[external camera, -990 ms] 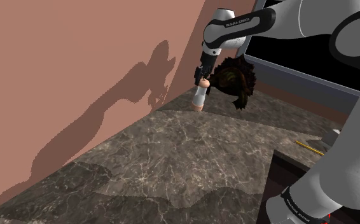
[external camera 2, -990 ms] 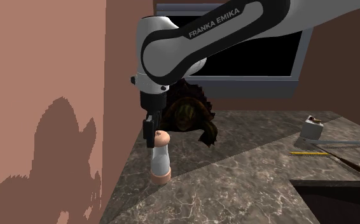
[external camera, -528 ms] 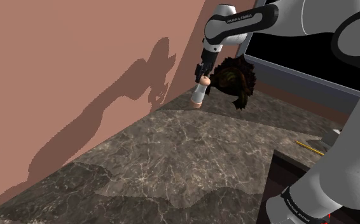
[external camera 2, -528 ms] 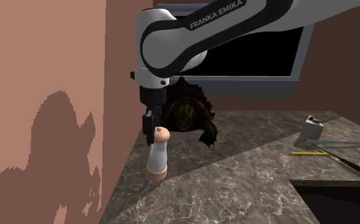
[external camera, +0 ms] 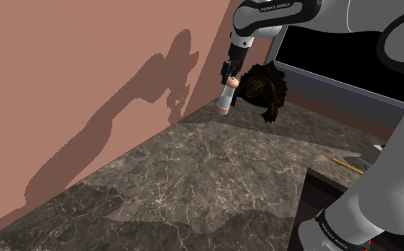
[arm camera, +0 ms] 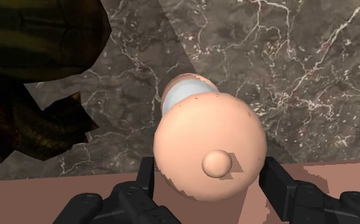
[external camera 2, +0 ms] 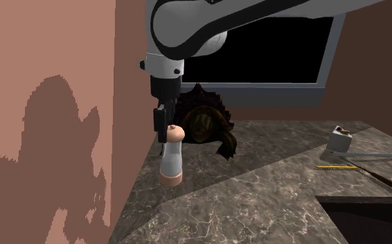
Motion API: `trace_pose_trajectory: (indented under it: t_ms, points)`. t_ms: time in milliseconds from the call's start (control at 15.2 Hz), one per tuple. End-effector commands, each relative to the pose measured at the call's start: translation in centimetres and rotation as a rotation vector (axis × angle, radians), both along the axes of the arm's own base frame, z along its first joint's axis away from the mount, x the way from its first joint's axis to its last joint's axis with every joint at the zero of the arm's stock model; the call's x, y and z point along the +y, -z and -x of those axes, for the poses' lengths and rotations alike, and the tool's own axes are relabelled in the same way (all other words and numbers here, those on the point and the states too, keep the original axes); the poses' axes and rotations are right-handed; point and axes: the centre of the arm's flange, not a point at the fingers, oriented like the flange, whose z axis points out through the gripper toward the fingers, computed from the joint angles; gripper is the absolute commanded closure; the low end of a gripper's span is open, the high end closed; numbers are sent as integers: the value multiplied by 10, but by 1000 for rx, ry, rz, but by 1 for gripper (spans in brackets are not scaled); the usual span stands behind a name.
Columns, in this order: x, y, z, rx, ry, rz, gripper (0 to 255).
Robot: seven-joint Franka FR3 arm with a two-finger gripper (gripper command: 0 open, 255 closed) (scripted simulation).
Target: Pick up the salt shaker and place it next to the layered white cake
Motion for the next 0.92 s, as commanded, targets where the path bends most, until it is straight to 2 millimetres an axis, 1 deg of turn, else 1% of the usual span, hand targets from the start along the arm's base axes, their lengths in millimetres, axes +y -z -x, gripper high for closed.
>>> trace_pose_trajectory:
  t_ms: [0,858]
  points:
    - [1,-10,0,0,0,0,255]
    - [1,-79,0,0,0,0,255]
